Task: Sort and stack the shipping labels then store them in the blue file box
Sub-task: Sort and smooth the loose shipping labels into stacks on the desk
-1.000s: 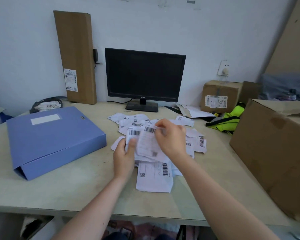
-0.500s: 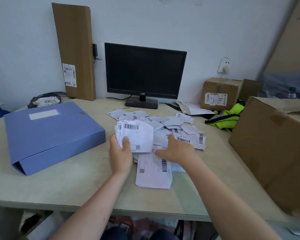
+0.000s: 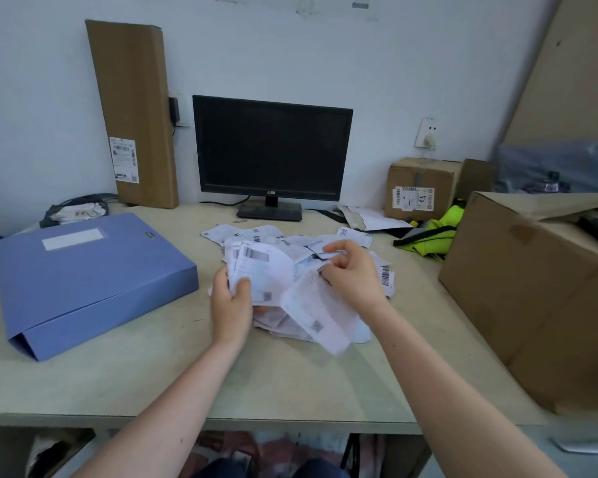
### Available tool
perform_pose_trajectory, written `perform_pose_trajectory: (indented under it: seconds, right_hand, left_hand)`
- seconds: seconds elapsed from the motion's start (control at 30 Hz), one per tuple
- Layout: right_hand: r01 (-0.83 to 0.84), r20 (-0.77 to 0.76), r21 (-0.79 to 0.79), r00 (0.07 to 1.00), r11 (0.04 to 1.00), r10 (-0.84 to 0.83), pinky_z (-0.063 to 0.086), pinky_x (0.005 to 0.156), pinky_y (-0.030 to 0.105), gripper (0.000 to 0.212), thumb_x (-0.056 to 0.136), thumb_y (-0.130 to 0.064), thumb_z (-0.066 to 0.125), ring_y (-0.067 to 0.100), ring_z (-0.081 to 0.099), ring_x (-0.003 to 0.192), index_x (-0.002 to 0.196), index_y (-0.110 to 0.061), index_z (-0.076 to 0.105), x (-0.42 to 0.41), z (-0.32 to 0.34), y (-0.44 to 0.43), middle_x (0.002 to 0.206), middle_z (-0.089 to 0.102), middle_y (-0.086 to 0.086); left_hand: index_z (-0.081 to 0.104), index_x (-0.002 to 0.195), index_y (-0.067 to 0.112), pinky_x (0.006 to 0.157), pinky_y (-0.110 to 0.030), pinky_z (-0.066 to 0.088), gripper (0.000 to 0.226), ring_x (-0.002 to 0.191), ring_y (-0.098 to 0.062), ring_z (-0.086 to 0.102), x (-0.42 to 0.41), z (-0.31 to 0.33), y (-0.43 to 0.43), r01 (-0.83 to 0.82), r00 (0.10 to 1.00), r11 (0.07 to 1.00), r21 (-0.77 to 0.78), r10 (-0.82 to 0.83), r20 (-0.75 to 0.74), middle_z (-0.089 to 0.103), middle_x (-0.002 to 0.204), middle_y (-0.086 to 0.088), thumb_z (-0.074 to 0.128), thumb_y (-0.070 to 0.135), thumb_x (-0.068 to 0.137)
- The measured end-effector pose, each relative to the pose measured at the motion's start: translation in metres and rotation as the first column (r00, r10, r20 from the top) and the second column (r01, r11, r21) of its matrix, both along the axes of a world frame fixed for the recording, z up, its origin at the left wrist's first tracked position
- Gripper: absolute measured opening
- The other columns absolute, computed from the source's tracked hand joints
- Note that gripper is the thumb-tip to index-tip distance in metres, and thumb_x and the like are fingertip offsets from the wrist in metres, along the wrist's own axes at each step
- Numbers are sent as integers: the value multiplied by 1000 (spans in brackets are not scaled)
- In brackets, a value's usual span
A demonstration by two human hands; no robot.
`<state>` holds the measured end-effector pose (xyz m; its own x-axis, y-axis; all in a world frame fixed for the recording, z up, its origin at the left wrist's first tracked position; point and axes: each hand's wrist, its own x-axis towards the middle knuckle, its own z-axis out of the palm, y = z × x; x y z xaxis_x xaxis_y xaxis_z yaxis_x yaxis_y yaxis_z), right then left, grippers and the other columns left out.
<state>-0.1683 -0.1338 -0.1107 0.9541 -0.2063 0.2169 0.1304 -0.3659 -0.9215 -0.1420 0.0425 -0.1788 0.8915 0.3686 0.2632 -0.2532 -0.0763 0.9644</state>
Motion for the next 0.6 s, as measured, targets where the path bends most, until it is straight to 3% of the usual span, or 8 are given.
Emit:
perform_pose_trajectory:
  seconds: [0.07,0.17,0.2,0.3,0.4,0.47,0.53,0.6]
  right_hand:
    - [-11,112,-124,993,992,25,39,56,17,32,86,-3,49,-1,49,55,107,-27,56,2,3,-1,65,52,-10]
    - [-28,183,-357,978,934,99,46,80,33,46,84,-4,41,11,57,83,114,-39,50,8,2,1,76,57,-16]
    - [-34,195,-423,972,906,127,46,87,36,51,82,-4,39,19,57,93,115,-43,49,9,0,1,82,59,-19]
    - [-27,200,-558,966,829,166,38,95,32,62,80,-2,38,28,51,105,124,-45,46,8,-3,2,97,58,-22]
    - [25,232,-536,966,844,118,37,103,36,64,81,-5,48,22,51,113,133,-41,43,1,-6,-6,115,59,-18]
    - [148,234,-501,972,853,-31,32,109,38,63,84,-16,56,19,43,128,142,-31,37,-1,-9,-18,136,52,-7]
    - [214,124,-397,976,892,-179,32,110,40,69,87,-27,57,20,36,137,149,-23,26,-3,-9,-38,150,39,0]
    - [211,-54,-259,971,943,-232,36,109,41,74,87,-30,55,24,38,136,151,-20,19,-3,-11,-56,152,34,6]
  left_hand:
    - [56,91,13,62,-30,49,10,80,-21,57,-2,6,-5,175,981,984,-29,-177,-84,57,83,-1,47,11,89]
    - [63,98,17,76,-50,57,25,97,-28,62,-8,15,-16,363,909,930,-58,-368,-198,65,101,-8,45,29,85]
    - [64,102,17,79,-49,56,28,101,-29,63,-11,18,-21,400,888,914,-64,-404,-220,66,104,-8,45,32,87]
    - [61,109,10,63,-40,58,27,96,-30,67,-24,22,-35,510,805,843,-173,-538,-250,66,106,-12,48,29,96]
    - [57,110,8,59,-33,58,17,94,-28,67,-34,19,-51,557,786,817,-148,-576,-224,64,111,-16,53,14,95]
    - [57,112,8,58,-32,58,17,85,-21,68,-35,16,-61,512,816,842,-168,-539,-211,64,113,-15,52,11,96]
    - [55,114,8,57,-33,59,19,76,-17,69,-36,15,-78,470,836,858,-206,-508,-210,63,115,-15,51,11,96]
    - [52,114,9,51,-30,57,18,79,-23,68,-37,16,-94,447,839,861,-241,-497,-219,61,115,-15,51,12,96]
